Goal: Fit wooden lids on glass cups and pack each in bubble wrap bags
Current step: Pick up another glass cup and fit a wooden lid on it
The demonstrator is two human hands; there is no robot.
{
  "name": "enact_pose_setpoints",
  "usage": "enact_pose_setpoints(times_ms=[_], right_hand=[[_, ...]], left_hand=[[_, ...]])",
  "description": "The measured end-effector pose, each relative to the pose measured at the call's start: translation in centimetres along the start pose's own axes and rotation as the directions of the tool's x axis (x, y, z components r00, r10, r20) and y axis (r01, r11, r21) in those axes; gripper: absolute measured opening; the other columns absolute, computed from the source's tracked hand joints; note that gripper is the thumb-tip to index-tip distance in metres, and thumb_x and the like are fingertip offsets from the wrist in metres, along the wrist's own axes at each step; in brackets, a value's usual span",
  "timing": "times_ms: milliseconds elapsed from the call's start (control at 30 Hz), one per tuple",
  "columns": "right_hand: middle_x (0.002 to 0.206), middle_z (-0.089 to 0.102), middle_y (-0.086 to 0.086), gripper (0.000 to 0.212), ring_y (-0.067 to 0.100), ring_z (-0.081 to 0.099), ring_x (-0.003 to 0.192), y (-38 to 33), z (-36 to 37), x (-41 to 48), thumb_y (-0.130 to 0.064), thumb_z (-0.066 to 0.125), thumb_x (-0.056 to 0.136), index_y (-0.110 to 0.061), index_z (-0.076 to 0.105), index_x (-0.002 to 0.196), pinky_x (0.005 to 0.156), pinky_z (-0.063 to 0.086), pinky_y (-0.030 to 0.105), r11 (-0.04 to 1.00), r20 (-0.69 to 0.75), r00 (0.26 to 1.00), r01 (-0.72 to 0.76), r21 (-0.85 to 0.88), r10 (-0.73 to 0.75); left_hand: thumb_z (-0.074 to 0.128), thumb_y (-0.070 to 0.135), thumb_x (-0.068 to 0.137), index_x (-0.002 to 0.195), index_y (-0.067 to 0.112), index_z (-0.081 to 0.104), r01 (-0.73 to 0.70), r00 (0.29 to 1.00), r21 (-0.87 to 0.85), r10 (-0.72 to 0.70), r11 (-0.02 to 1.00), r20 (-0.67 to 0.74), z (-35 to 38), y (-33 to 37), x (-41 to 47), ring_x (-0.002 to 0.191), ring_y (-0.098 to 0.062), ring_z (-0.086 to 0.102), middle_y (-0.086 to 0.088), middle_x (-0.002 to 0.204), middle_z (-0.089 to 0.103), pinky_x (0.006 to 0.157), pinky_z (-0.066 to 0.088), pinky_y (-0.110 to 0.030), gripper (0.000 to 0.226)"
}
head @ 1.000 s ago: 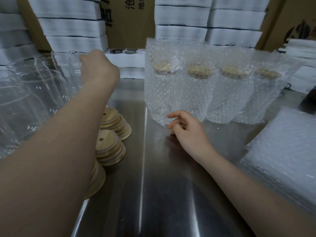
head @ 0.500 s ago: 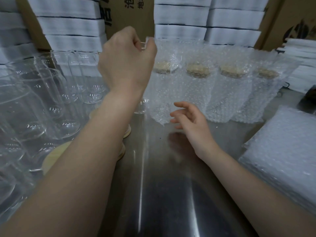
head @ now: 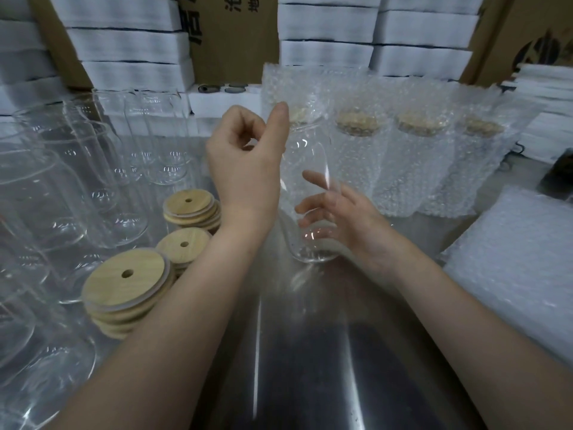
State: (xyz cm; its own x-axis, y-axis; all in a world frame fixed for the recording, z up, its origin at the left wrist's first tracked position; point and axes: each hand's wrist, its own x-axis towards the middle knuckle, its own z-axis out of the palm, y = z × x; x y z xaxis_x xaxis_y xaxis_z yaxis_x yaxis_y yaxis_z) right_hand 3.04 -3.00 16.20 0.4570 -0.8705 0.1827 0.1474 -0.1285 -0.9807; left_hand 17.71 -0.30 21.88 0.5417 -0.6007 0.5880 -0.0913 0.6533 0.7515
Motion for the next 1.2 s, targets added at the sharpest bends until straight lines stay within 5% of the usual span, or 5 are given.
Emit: enact_pose_setpoints(times_ms=[200, 400, 633, 1000, 1200], right_hand=[[0.100, 0.063, 0.007, 0.102, 0.020, 0.068, 0.081, -0.5, 0.3, 0.1, -0.070, 0.085, 0.043, -0.015, 0.056, 0.124, 0.067, 0.053, 0.029, 0.996, -0.128, 0.990, 0.071, 0.051, -0.064], [0.096, 0.074, 0.004, 0.046, 0.025, 0.073, 0.078, -0.8, 0.8, 0.2, -0.058, 0.059, 0.080, -0.026, 0.051, 0.112, 0.067, 0.058, 0.035, 0.992, -0.314, 0.942, 0.122, -0.015, -0.121], [0.094, 0.066, -0.013, 0.040, 0.011, 0.065, 0.091, -0.3, 2.1, 0.5, -0.076, 0.042, 0.075, -0.053, 0.048, 0.107, 0.087, 0.056, 0.045, 0.955, -0.352, 0.903, 0.166, -0.245, -0.247], [0.094, 0.060, 0.012, 0.031, 0.019, 0.063, 0.077, -1.1, 2.9, 0.5, -0.042, 0.025, 0.106, -0.034, 0.055, 0.107, 0.069, 0.053, 0.030, 0.986, -0.406, 0.899, 0.139, -0.097, -0.166], [0.061, 0.059, -0.006, 0.028, 0.013, 0.055, 0.056, -0.9, 2.1, 0.6, -0.033, 0.031, 0.107, -0.027, 0.058, 0.099, 0.056, 0.043, 0.031, 0.991, -0.418, 0.899, 0.130, -0.022, -0.127]], left_hand=[[0.066, 0.047, 0.079, 0.113, 0.025, 0.049, -0.072, 0.993, 0.137, 0.058, 0.988, 0.105, 0.4, -1.6, -4.1, 0.072, -0.007, 0.049, 0.014, 0.113, 0.054, 0.068, 0.045, -0.026, 0.044], [0.067, 0.054, 0.076, 0.142, 0.020, 0.036, 0.007, 0.950, 0.213, -0.073, 0.977, 0.303, 1.0, -2.9, -6.9, 0.115, -0.007, 0.051, 0.010, 0.133, 0.040, 0.086, 0.050, -0.022, 0.080], [0.065, 0.064, 0.061, 0.146, 0.023, 0.027, 0.187, 0.948, 0.088, -0.204, 0.978, 0.244, 1.6, -2.7, -7.1, 0.117, -0.010, 0.054, 0.005, 0.139, 0.039, 0.085, 0.053, -0.019, 0.102], [0.072, 0.054, 0.063, 0.144, 0.019, 0.034, 0.158, 0.971, 0.060, -0.166, 0.986, 0.172, 1.1, -3.8, -6.6, 0.098, -0.023, 0.066, -0.003, 0.124, 0.052, 0.081, 0.058, -0.044, 0.096], [0.067, 0.051, 0.069, 0.136, 0.017, 0.041, 0.164, 0.954, -0.004, -0.157, 0.986, 0.254, 0.3, -4.3, -6.0, 0.087, -0.003, 0.068, -0.005, 0.116, 0.059, 0.073, 0.058, -0.034, 0.080]])
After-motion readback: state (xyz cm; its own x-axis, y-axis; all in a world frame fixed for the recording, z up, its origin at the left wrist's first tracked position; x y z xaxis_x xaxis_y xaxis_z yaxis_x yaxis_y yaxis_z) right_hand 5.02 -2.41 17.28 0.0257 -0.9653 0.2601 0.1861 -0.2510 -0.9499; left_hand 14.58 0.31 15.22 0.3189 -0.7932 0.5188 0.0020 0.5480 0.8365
